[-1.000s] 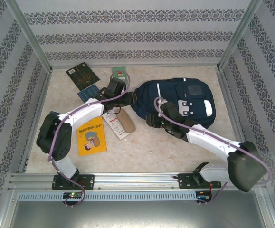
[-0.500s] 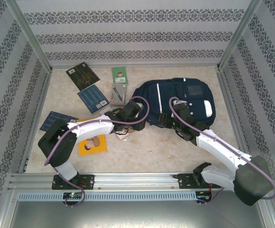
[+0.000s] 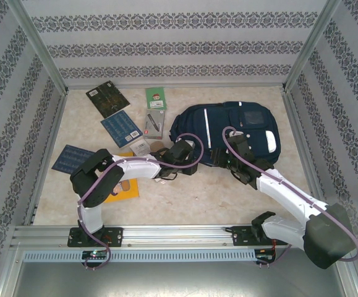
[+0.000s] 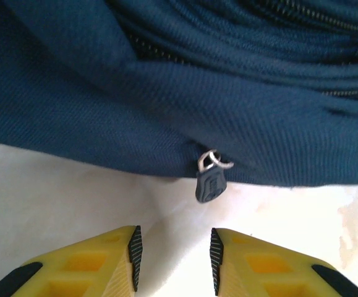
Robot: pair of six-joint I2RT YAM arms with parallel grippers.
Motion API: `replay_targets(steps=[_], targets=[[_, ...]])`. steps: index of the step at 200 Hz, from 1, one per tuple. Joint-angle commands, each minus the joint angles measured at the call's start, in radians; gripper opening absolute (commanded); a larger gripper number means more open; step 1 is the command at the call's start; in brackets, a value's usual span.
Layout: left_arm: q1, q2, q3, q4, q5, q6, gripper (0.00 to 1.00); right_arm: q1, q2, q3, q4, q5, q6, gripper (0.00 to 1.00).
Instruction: Pack the student bag
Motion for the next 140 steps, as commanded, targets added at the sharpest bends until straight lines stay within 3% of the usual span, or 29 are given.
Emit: replay_targets(steps=[1,35,59,94,123,140], targets=[[-0.008,0.025,0.005,0.118,-0.019,-0.061,0.37,-0.009,-0.017,-0.023,-0.007,0.027,0.016,0.45],[-0.008,0.062,0.015,0.162,-0.030,-0.089,0.37,-0.010,-0.017,-0.013,-0.032,0.027,0.013,0.45],[-0.008,0.078,0.025,0.180,-0.053,-0.095,0.30,-0.011,-0.029,-0.016,-0.040,0.028,0.016,0.45],[-0.008,0.067,0.027,0.168,-0.091,-0.097,0.00,-0.011,-0.039,-0.017,-0.056,0.027,0.026,0.45],[-0.008,0.013,0.008,0.096,-0.137,-0.082,0.00,-0.008,-0.042,-0.017,-0.081,0.013,0.064,0.44],[-0.008,-0.013,0.009,0.052,-0.134,-0.065,0.00,0.004,-0.037,-0.016,-0.081,-0.061,0.111,0.44]])
